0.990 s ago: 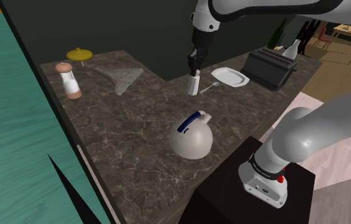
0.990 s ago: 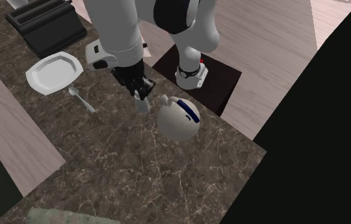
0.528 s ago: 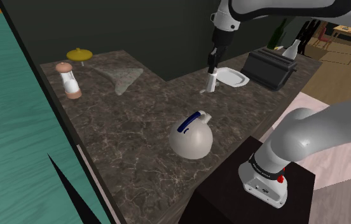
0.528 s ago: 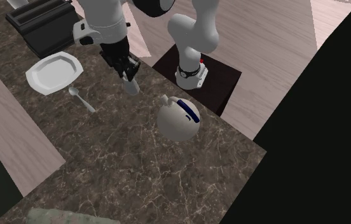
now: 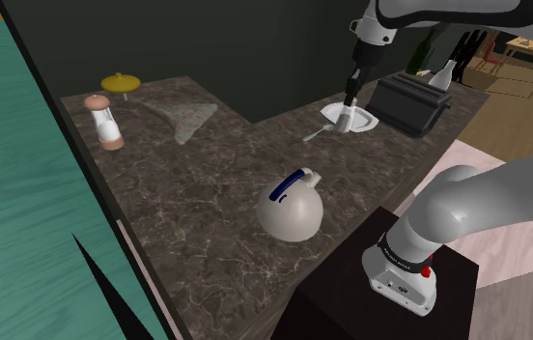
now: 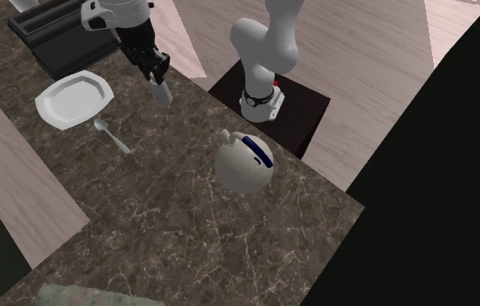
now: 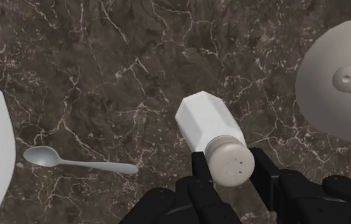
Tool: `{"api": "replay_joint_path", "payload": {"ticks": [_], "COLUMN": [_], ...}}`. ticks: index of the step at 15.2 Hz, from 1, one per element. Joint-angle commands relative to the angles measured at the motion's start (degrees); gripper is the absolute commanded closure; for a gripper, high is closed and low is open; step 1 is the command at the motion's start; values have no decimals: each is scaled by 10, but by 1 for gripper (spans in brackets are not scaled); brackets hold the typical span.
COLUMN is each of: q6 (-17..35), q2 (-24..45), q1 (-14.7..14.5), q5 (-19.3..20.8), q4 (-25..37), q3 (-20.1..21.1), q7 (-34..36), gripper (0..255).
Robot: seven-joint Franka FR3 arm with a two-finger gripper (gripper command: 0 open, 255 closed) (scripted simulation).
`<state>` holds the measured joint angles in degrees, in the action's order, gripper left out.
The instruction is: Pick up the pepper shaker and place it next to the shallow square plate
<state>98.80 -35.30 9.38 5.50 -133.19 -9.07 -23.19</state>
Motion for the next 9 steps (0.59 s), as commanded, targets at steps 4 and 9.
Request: {"api": "replay_joint_path", "payload": {"ticks": [4,9], "q6": [0,2], "q2": [2,21], "q1": [26,47], "q5": [32,60], "q4": [7,32], "q3": [-58,-118], "q7": [-71,-142], "gripper": [255,255]}}
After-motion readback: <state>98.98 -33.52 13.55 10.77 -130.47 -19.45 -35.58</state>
